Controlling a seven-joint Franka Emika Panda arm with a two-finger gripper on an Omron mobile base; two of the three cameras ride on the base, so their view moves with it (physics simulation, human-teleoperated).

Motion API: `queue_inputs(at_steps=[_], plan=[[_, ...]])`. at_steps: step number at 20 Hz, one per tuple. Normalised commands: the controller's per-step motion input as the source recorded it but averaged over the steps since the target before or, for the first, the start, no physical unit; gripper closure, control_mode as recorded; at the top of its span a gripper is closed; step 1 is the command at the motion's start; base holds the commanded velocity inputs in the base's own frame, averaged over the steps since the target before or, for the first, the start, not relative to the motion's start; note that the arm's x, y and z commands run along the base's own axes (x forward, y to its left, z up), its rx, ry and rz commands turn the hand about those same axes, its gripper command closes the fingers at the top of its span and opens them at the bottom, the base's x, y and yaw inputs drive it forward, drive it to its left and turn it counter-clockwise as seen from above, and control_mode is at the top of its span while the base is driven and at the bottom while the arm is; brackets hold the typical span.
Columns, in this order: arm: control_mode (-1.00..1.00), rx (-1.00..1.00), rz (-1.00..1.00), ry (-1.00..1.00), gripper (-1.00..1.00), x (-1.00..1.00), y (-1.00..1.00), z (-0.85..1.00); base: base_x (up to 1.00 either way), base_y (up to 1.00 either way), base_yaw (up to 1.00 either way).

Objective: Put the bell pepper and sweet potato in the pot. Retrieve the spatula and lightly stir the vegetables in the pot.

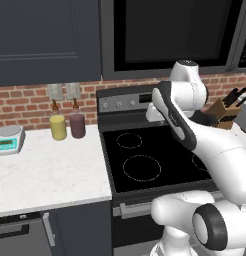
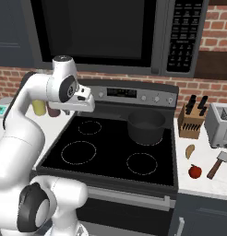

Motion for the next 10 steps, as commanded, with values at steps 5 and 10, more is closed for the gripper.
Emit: queue_inputs(at_steps=[5,10], plan=[[-1.0,0.02,0.0,0.0,-1.0,0.0,-0.55,0.0,0.0,0.0,0.0],[-1.0,0.07,0.0,0.0,-1.0,0.0,-1.0,0.0,0.0,0.0,0.0]])
